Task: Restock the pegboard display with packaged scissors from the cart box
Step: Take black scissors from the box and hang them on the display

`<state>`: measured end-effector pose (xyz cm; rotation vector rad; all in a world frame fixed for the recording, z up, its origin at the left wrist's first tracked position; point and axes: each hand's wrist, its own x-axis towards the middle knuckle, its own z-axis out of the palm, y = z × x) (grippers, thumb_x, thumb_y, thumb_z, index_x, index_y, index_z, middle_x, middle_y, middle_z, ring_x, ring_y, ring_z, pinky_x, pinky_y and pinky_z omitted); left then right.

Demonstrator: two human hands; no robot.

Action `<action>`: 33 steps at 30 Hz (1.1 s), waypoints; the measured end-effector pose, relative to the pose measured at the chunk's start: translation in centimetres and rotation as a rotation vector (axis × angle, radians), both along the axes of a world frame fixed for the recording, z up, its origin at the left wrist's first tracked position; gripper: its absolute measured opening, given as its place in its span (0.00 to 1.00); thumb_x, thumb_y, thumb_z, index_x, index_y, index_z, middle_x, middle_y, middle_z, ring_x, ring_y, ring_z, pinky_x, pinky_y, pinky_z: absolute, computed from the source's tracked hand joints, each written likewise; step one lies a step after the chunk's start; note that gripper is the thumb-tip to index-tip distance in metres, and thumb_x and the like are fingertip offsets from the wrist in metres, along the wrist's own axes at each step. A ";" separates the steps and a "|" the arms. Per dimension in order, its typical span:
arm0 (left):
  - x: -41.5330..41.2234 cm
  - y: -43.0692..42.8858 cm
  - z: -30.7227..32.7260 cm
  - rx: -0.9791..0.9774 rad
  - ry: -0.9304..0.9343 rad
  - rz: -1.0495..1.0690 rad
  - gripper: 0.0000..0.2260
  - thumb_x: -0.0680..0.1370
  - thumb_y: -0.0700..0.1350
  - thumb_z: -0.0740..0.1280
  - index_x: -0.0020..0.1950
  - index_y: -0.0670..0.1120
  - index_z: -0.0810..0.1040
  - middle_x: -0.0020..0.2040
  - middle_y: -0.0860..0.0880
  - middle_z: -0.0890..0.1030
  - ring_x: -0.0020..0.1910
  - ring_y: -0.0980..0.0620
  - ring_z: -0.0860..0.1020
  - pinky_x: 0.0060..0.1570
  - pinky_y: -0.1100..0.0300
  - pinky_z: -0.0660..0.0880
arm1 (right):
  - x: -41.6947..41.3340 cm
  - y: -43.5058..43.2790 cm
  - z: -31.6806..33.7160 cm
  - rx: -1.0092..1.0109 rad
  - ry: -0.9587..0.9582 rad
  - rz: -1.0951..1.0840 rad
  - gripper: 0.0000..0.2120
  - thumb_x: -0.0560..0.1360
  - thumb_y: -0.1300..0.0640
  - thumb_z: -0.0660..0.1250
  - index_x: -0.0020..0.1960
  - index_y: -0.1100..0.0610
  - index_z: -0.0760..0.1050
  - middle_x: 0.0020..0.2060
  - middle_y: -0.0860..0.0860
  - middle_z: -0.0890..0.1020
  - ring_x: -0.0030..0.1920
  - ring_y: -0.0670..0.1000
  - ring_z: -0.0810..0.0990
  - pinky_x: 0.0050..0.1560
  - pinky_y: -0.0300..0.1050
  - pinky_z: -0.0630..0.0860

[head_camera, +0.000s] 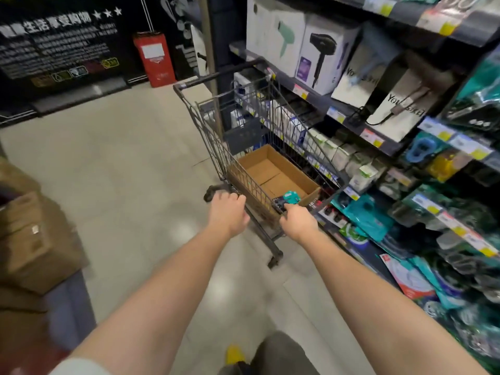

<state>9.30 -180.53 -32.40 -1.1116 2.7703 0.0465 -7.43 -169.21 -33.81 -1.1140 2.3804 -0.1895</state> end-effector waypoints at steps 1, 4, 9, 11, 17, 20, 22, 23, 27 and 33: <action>-0.2 -1.2 -0.3 0.026 0.006 0.009 0.17 0.79 0.53 0.60 0.63 0.46 0.75 0.64 0.44 0.79 0.64 0.40 0.77 0.65 0.47 0.71 | -0.3 -1.3 -0.5 0.001 0.003 -0.007 0.20 0.80 0.53 0.61 0.71 0.54 0.74 0.64 0.59 0.80 0.64 0.62 0.79 0.61 0.54 0.77; -1.3 -4.7 -1.3 0.074 -0.009 -0.005 0.18 0.80 0.53 0.60 0.65 0.45 0.73 0.64 0.42 0.78 0.64 0.40 0.76 0.64 0.47 0.71 | -1.6 -4.7 -1.8 0.027 0.012 -0.033 0.15 0.79 0.53 0.61 0.64 0.54 0.76 0.60 0.58 0.82 0.60 0.62 0.81 0.58 0.55 0.78; -5.7 -12.2 -3.2 0.076 -0.003 -0.081 0.17 0.80 0.52 0.60 0.66 0.46 0.74 0.62 0.43 0.79 0.62 0.40 0.76 0.64 0.47 0.72 | -5.6 -11.3 -5.3 0.064 -0.016 -0.132 0.15 0.80 0.53 0.61 0.64 0.57 0.76 0.59 0.60 0.82 0.60 0.63 0.81 0.56 0.54 0.78; -8.3 -15.6 -3.7 0.079 -0.001 -0.097 0.16 0.80 0.53 0.60 0.64 0.46 0.75 0.61 0.43 0.79 0.62 0.40 0.77 0.63 0.47 0.72 | -8.1 -13.9 -7.0 0.080 -0.040 -0.185 0.17 0.80 0.52 0.61 0.66 0.57 0.76 0.61 0.61 0.82 0.61 0.63 0.81 0.58 0.54 0.78; -15.6 -24.8 -5.0 0.066 -0.114 -0.210 0.17 0.81 0.55 0.60 0.64 0.47 0.74 0.61 0.44 0.80 0.61 0.42 0.77 0.64 0.48 0.72 | -13.5 -20.3 -9.6 0.213 -0.115 -0.318 0.19 0.81 0.51 0.63 0.69 0.57 0.73 0.62 0.60 0.81 0.62 0.62 0.81 0.58 0.52 0.78; -18.9 -27.8 -5.6 0.066 -0.162 -0.268 0.17 0.81 0.56 0.59 0.64 0.47 0.73 0.61 0.44 0.80 0.62 0.42 0.77 0.65 0.46 0.72 | -15.4 -22.5 -10.2 0.228 -0.147 -0.385 0.20 0.81 0.52 0.63 0.71 0.57 0.74 0.64 0.59 0.81 0.63 0.62 0.81 0.60 0.52 0.79; -21.0 -29.3 -6.4 0.093 -0.180 -0.308 0.17 0.81 0.55 0.59 0.64 0.47 0.74 0.60 0.44 0.80 0.62 0.42 0.77 0.65 0.46 0.71 | -16.4 -23.4 -10.7 0.225 -0.163 -0.420 0.21 0.80 0.52 0.63 0.71 0.57 0.74 0.64 0.59 0.81 0.63 0.62 0.80 0.61 0.51 0.78; -22.0 -29.9 -6.9 0.102 -0.188 -0.334 0.17 0.81 0.55 0.59 0.64 0.47 0.74 0.60 0.44 0.80 0.61 0.42 0.77 0.65 0.47 0.71 | -16.7 -23.7 -11.1 0.231 -0.164 -0.432 0.20 0.81 0.52 0.63 0.70 0.57 0.74 0.64 0.59 0.81 0.63 0.61 0.81 0.58 0.51 0.78; -25.9 -32.0 -9.2 0.141 -0.251 -0.459 0.18 0.80 0.55 0.60 0.65 0.47 0.75 0.62 0.44 0.80 0.63 0.42 0.76 0.66 0.47 0.70 | -17.8 -24.8 -12.5 0.267 -0.170 -0.511 0.19 0.82 0.49 0.63 0.70 0.57 0.73 0.63 0.58 0.81 0.61 0.60 0.81 0.56 0.50 0.78; -30.9 -34.2 -14.1 0.203 -0.352 -0.710 0.23 0.81 0.56 0.60 0.73 0.46 0.72 0.67 0.43 0.79 0.67 0.42 0.75 0.67 0.46 0.70 | -18.7 -26.1 -14.3 0.297 -0.160 -0.708 0.20 0.82 0.51 0.61 0.72 0.56 0.72 0.65 0.56 0.79 0.64 0.58 0.79 0.58 0.50 0.76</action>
